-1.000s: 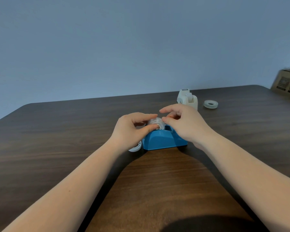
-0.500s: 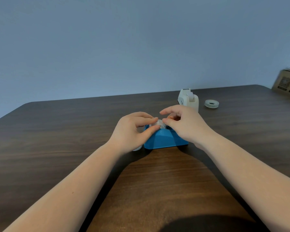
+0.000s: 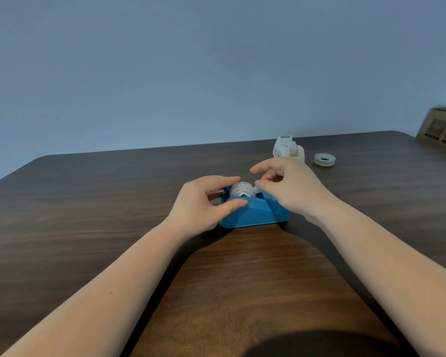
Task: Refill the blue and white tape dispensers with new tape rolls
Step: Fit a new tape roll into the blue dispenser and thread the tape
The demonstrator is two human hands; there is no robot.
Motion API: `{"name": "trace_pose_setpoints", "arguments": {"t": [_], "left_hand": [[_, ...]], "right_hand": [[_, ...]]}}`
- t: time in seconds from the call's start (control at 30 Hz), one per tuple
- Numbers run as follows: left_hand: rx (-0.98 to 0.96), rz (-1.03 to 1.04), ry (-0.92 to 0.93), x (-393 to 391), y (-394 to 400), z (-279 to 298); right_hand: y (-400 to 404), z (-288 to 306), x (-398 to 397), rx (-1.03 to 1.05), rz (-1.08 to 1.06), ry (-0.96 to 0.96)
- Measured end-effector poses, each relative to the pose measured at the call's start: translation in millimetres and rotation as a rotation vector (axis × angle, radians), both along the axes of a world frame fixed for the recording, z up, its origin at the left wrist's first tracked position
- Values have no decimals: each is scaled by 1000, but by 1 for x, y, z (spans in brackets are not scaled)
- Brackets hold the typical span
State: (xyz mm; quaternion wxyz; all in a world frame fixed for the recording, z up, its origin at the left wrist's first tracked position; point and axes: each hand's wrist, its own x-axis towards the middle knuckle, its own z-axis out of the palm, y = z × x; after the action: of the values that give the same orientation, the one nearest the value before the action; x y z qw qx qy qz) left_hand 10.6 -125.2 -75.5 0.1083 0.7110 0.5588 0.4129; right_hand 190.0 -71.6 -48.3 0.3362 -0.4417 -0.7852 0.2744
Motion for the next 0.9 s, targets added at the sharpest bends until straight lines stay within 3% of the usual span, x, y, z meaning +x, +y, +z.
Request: {"name": "trace_pose_setpoints", "arguments": {"t": [0.73,0.9], "left_hand": [[-110,39,-117,1,0,1],[-120,46,-140,0,0,0]], "right_hand": [[11,15,45,-82,-133,184],[14,16,54,-96,-144,154]]}}
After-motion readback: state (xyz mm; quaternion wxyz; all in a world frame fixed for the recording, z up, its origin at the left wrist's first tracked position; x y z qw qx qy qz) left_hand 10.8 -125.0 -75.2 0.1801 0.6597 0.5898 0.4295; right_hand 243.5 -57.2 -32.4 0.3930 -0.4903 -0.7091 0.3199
